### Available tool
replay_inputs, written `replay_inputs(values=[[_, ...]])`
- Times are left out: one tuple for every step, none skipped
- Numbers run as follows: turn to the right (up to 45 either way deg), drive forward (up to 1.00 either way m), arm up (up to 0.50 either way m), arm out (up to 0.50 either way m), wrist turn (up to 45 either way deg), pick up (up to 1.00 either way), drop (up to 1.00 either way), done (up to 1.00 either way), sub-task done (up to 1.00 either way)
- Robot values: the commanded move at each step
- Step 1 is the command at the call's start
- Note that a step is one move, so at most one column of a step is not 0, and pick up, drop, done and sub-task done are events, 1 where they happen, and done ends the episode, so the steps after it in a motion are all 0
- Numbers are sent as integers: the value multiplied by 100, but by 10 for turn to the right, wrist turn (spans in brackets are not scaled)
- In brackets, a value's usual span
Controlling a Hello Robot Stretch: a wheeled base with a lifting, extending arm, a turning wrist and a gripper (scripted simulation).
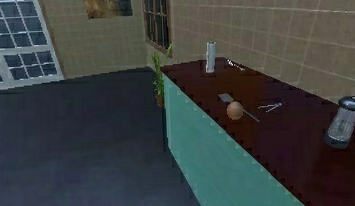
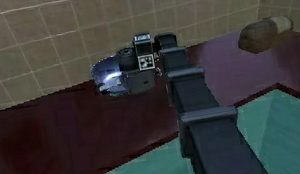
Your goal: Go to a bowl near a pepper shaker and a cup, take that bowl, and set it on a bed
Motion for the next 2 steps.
replay_inputs(values=[[0, 0, 0, 0, -450, 0, 0, 0, 0], [0, 0, 0, 0, -450, 0, 0, 0, 0]])
